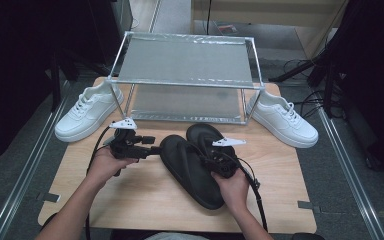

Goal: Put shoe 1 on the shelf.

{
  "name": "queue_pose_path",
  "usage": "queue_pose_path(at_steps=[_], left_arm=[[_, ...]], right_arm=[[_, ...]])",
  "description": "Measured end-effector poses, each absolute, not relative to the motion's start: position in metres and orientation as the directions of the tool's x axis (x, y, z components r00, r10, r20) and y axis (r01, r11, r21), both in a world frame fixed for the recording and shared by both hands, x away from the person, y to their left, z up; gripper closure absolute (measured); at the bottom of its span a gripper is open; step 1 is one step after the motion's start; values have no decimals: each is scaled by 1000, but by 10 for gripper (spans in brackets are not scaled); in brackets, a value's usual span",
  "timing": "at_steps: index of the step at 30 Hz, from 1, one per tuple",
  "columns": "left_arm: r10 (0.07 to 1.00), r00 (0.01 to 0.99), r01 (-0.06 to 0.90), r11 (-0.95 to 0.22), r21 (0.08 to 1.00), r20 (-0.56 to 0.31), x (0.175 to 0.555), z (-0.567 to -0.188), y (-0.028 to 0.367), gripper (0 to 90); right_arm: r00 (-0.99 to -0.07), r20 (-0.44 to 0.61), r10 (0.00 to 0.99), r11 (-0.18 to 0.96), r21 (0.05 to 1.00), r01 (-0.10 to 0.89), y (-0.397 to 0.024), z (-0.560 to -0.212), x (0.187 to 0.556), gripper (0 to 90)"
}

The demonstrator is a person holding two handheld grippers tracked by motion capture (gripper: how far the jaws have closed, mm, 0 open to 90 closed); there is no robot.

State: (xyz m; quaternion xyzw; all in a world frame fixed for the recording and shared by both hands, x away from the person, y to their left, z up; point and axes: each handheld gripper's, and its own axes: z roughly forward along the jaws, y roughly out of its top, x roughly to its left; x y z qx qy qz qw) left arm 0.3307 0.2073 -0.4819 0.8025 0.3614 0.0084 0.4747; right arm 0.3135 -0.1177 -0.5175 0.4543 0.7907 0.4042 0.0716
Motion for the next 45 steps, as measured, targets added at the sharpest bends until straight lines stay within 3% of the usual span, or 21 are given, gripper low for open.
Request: queue_pose_path(at_steps=[13,24,37,45], left_arm=[[609,736,580,-342,739,-296,330,-477,223,385],[653,705,582,-309,753,-277,330,-476,252,410],[651,709,563,-291,774,-271,328,-475,256,404],[634,726,549,-300,780,-267,327,-475,253,405]], right_arm=[[-613,262,745,287,705,649,-120,-507,318,760],[-646,231,727,321,718,618,-113,-493,333,760],[-620,200,759,304,733,608,-90,-481,391,759],[-579,190,793,273,740,615,-72,-492,431,759]])
